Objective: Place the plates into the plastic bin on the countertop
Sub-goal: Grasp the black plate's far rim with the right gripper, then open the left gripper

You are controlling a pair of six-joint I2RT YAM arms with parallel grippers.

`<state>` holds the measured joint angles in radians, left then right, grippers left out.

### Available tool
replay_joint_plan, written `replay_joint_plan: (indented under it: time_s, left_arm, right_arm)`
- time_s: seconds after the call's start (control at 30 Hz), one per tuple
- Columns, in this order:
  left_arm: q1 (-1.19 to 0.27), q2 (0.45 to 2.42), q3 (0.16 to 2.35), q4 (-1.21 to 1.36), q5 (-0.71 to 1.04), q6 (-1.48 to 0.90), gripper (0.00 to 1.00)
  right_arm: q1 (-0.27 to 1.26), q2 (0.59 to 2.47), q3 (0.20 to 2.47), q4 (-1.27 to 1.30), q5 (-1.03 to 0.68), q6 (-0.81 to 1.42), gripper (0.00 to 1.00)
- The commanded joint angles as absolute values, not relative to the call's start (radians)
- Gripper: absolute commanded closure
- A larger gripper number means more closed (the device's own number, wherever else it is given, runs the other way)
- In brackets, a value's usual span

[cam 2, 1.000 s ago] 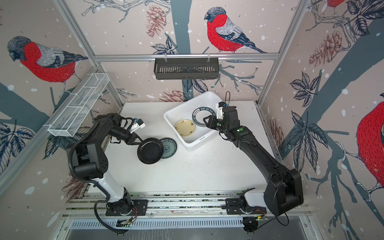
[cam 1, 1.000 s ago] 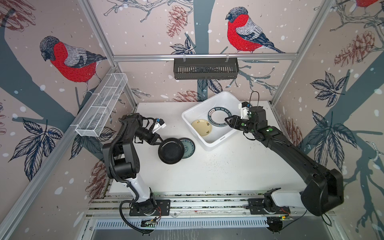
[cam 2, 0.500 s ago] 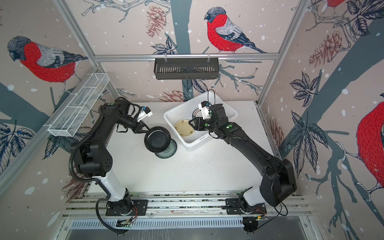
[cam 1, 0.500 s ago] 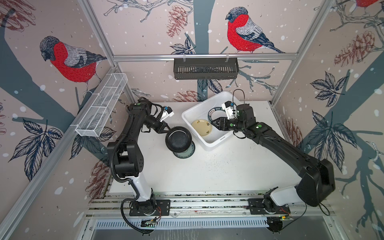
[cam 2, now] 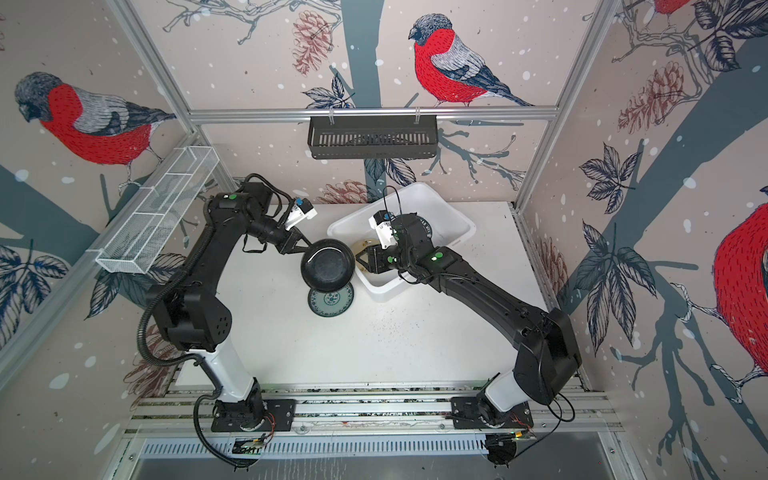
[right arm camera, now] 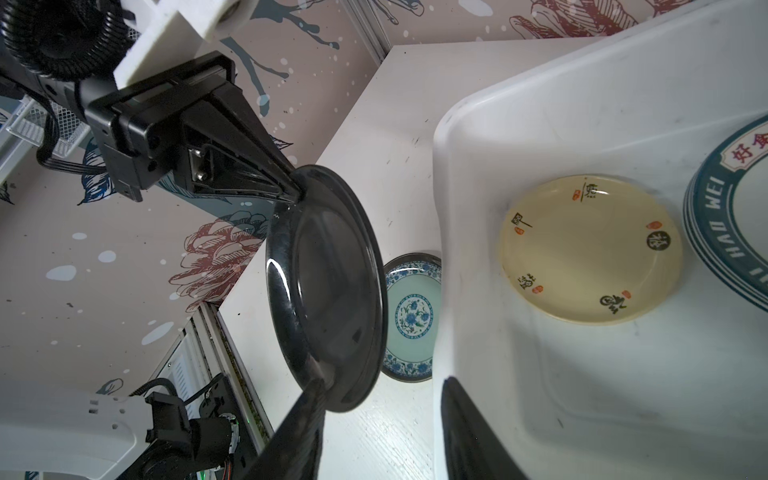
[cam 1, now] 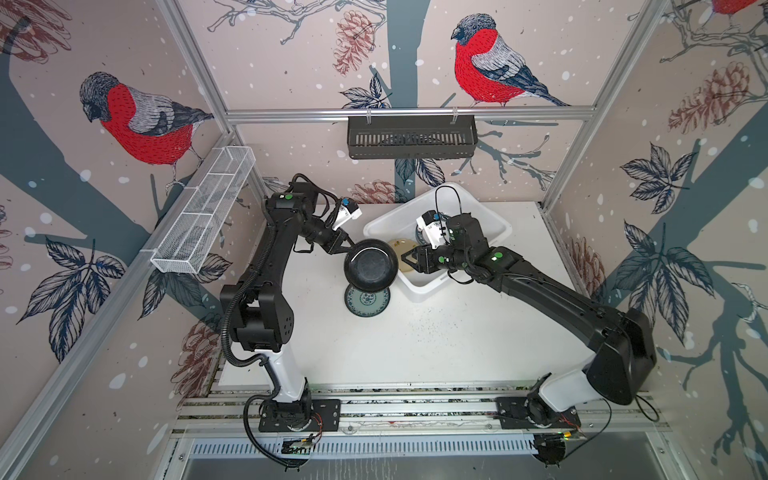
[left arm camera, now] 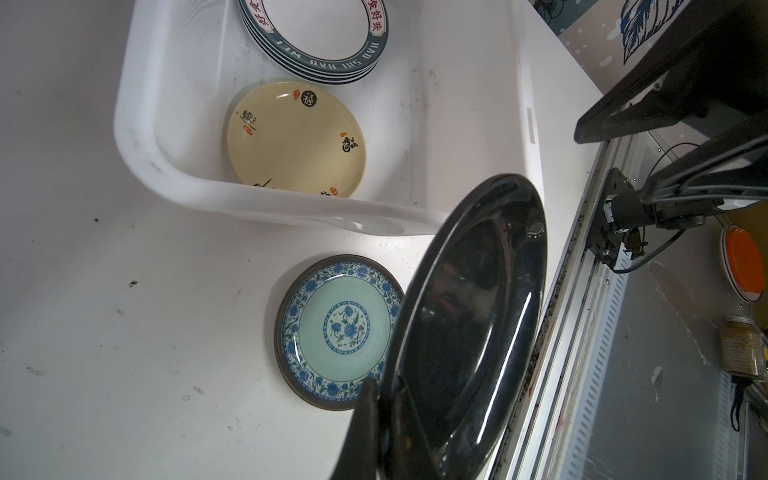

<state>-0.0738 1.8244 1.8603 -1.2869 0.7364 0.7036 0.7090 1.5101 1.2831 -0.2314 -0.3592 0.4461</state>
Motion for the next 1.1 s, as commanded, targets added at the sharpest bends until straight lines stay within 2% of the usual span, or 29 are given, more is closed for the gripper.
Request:
replay_joint_plan:
  time_s: [0.0, 0.2, 0.5, 0.97, 1.07]
  left_arm:
    - [-0.095, 1.82, 1.881, -1.298, 0.771, 0.683, 1.0]
    - [-0.117, 1.813, 1.911, -1.304, 0.769, 0.675, 1.0]
    - [-0.134, 1.787, 1.912, -1.286, 0.793, 0.656, 1.0]
    - [-0.169, 1.718, 1.834, -1.2, 0.733, 0.632, 1.0]
    - [-0.169, 1.715, 1.83, -1.193, 0.734, 0.627, 1.0]
  right_arm:
    - [0.728, 1.527, 1.291, -0.222, -0.313, 0.434, 0.53]
    - [0.758, 1.565, 1.329, -0.28, -0.221, 0.418, 0.54]
    - [0.761, 1.559, 1.293, -0.219, -0.29, 0.435, 0.6]
    - [0.714, 1.514, 1.197, -0.089, -0.395, 0.503, 0.91]
    - [0.71, 1.51, 1.192, -0.079, -0.41, 0.509, 0.95]
